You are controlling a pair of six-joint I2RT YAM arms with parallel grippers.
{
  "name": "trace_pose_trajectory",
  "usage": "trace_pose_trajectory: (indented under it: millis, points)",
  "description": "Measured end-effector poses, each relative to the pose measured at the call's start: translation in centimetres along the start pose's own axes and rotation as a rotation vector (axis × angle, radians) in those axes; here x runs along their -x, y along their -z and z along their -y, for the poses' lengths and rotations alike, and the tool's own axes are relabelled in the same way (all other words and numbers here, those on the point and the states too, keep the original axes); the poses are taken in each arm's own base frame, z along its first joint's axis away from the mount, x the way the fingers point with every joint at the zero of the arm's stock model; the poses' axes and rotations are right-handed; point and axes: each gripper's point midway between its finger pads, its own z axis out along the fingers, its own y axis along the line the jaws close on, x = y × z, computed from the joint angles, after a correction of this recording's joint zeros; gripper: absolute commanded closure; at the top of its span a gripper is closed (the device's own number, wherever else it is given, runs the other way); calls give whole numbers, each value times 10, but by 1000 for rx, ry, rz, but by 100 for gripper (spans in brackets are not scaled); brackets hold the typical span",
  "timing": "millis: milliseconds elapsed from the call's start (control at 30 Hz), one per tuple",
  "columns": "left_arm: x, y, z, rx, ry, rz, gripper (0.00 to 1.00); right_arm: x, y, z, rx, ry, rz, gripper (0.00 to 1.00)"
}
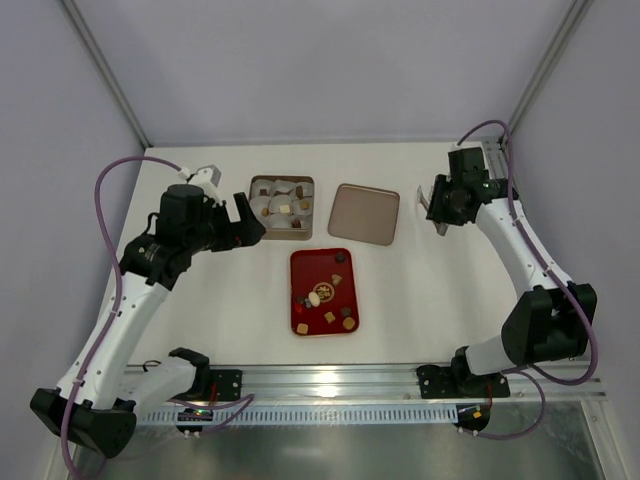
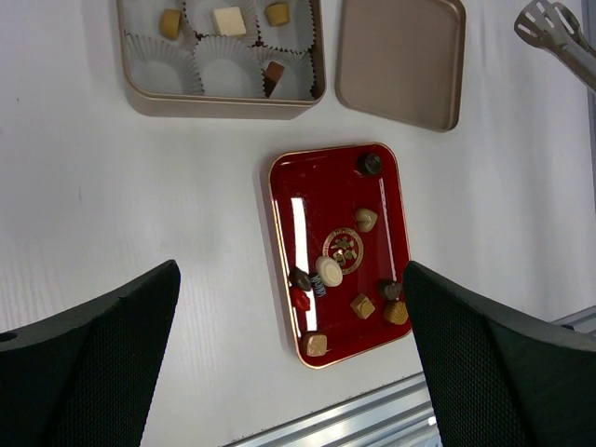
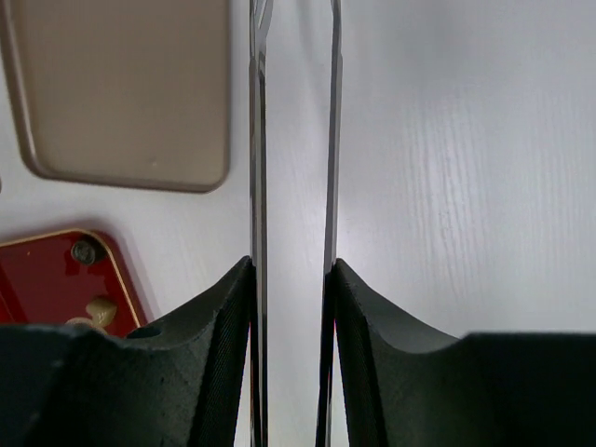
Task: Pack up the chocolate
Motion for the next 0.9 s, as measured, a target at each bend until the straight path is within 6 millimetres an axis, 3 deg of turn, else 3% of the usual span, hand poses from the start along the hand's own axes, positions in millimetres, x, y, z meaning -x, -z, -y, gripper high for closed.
trace_pose_trajectory:
  millis: [167, 367, 900]
  points:
    - [-1, 0, 2, -9, -1, -4, 0, 9, -10, 34, -77, -91, 32, 60]
    - [-1, 0, 2, -12, -2, -6, 0, 14, -31, 37, -84, -112, 43, 59]
    - [-11, 0, -3, -6, 0, -18, 0, -19, -111, 58, -143, -146, -129, 53]
